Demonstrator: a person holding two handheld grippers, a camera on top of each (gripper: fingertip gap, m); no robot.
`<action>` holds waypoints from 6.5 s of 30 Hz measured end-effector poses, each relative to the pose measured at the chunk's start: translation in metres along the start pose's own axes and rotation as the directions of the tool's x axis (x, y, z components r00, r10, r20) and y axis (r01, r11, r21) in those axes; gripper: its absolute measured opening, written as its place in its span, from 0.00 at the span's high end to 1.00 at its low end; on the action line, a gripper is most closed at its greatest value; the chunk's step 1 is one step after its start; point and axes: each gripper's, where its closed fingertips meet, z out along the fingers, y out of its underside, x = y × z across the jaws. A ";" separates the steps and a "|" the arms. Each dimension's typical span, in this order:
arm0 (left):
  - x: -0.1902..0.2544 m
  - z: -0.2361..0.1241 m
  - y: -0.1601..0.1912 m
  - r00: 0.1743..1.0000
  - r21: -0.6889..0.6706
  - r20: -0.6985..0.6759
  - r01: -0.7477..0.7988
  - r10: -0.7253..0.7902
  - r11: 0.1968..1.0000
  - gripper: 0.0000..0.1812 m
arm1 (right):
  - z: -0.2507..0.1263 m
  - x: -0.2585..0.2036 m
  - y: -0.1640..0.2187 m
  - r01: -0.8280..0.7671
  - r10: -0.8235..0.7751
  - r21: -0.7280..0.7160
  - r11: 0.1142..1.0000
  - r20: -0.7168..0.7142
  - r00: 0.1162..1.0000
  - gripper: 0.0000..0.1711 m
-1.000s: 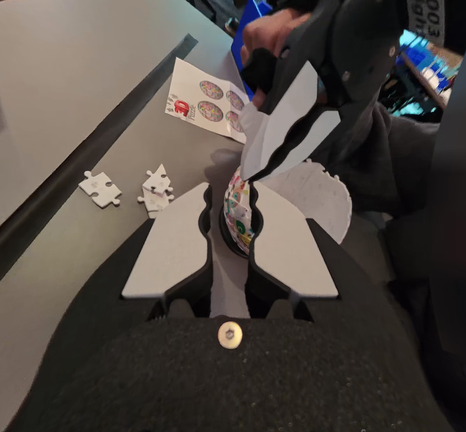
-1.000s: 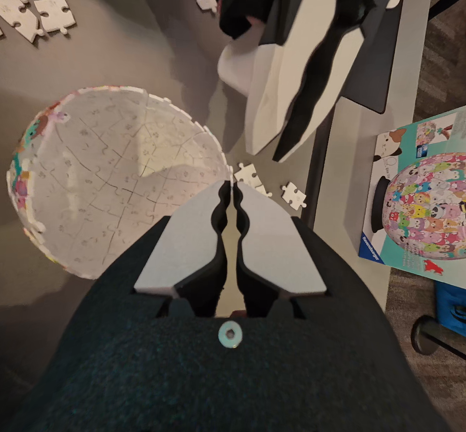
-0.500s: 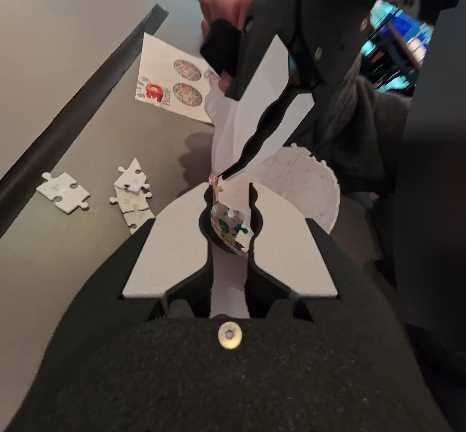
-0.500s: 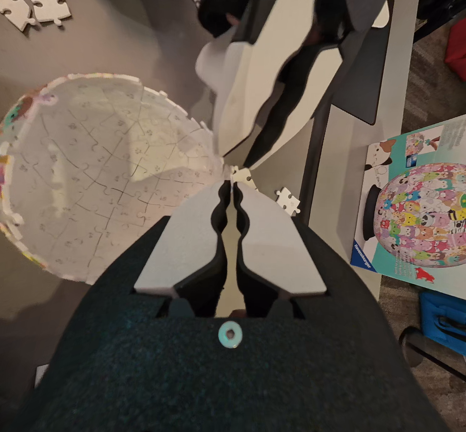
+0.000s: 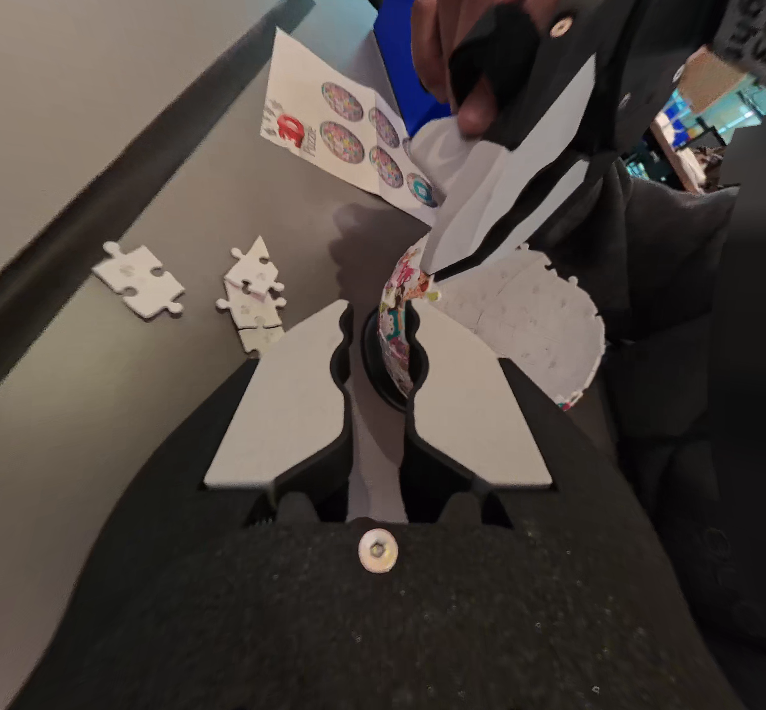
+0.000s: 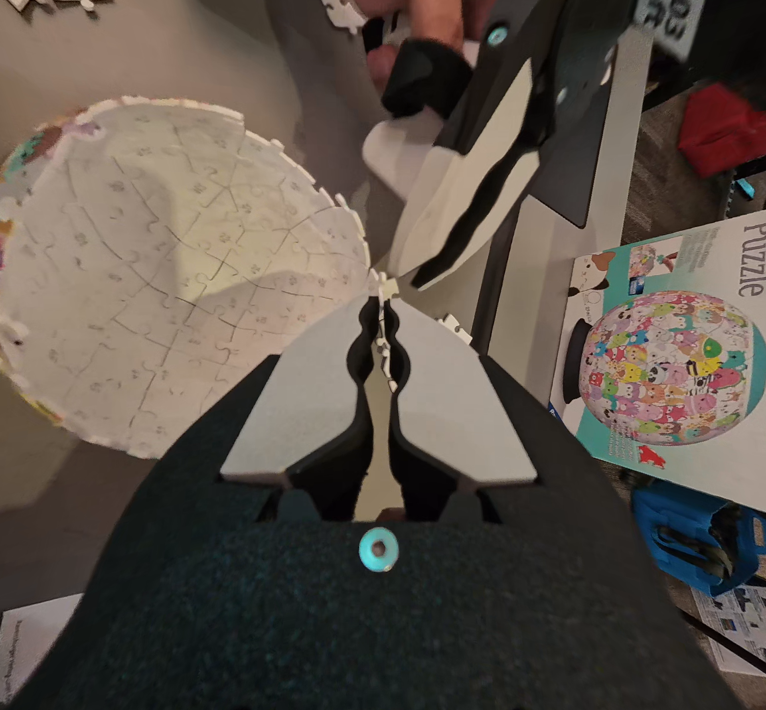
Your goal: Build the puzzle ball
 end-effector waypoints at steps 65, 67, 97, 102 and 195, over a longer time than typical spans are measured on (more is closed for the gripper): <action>-0.014 0.025 0.019 0.984 -0.088 0.090 -0.143 0.151 0.986 0.96 | -0.020 -0.001 -0.019 0.086 -0.125 -0.309 0.947 -0.111 0.986 0.99; -0.013 0.027 0.019 0.984 -0.091 0.090 -0.142 0.150 0.986 0.96 | -0.021 -0.002 -0.019 0.092 -0.135 -0.328 0.940 -0.111 0.985 0.99; -0.017 0.040 0.014 0.986 -0.108 0.094 -0.131 0.141 0.986 0.95 | -0.006 -0.007 -0.012 0.058 -0.125 -0.491 0.869 -0.105 0.986 0.99; -0.018 0.039 0.016 0.988 -0.109 0.089 -0.114 0.124 0.987 0.94 | -0.004 -0.007 -0.012 0.065 -0.136 -0.494 0.867 -0.108 0.985 0.99; -0.026 0.004 -0.003 0.997 -0.063 -0.074 -0.018 0.014 0.998 0.90 | 0.007 0.028 -0.008 0.353 -0.535 -0.553 0.754 -0.205 0.820 0.98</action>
